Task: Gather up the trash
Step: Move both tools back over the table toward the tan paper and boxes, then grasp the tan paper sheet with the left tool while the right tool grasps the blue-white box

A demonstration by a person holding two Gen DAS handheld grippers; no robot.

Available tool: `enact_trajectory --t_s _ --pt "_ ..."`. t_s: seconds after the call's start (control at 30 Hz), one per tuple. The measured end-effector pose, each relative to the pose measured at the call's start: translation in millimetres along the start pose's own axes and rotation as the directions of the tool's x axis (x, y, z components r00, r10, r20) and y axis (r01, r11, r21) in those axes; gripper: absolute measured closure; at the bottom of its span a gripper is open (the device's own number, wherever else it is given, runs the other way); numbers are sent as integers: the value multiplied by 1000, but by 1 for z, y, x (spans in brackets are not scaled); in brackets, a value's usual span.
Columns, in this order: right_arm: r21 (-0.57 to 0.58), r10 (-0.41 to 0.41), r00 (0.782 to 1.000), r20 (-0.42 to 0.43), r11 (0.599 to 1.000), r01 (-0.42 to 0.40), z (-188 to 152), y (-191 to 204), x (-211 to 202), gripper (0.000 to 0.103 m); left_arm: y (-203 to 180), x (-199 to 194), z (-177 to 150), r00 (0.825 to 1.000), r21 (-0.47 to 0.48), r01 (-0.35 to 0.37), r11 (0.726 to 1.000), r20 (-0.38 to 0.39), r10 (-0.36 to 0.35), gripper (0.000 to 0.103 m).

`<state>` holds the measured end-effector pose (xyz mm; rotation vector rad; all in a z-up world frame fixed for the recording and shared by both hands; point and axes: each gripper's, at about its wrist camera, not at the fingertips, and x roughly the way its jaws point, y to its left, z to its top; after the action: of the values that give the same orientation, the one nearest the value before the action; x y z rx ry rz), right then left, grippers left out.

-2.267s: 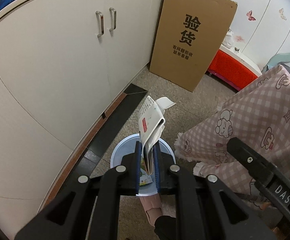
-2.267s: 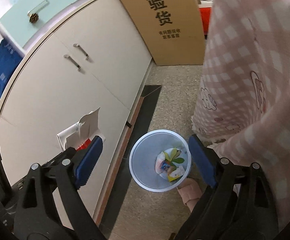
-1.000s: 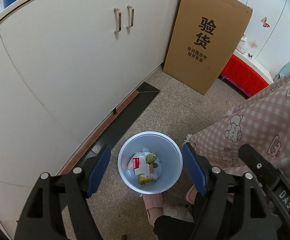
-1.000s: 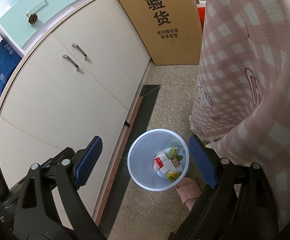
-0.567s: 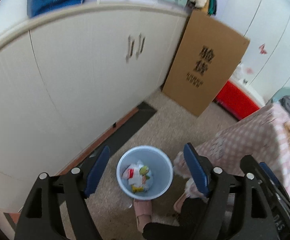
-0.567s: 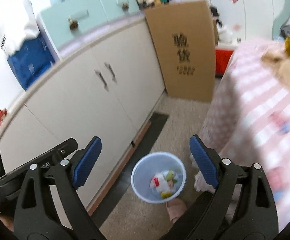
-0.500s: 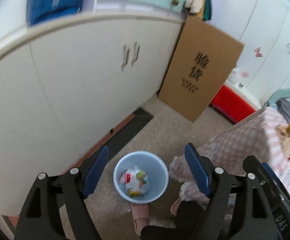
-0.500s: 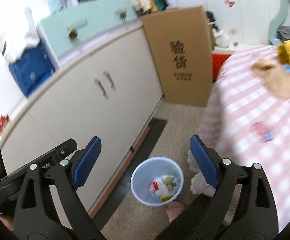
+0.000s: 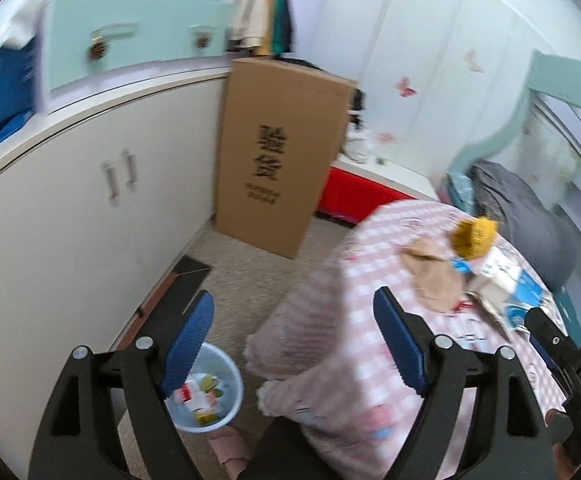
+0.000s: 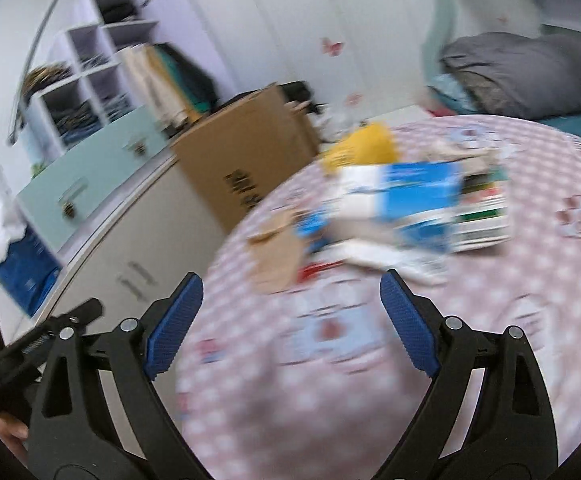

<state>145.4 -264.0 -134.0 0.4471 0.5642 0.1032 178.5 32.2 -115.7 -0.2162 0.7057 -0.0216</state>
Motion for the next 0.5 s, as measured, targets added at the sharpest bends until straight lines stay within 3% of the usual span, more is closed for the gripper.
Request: enact_trajectory --t_s 0.2,0.33,0.5 --pt "61 -13 1000 -23 998 14 16 -59 7 25 -54 19 4 999 87 41 995 -25 -39 23" --pt "93 14 999 -48 996 -10 24 -74 23 34 -77 30 2 998 131 51 990 -41 -46 21" --pt "78 26 998 -52 997 -22 38 -79 40 34 -89 41 3 997 158 53 986 -57 -45 21"
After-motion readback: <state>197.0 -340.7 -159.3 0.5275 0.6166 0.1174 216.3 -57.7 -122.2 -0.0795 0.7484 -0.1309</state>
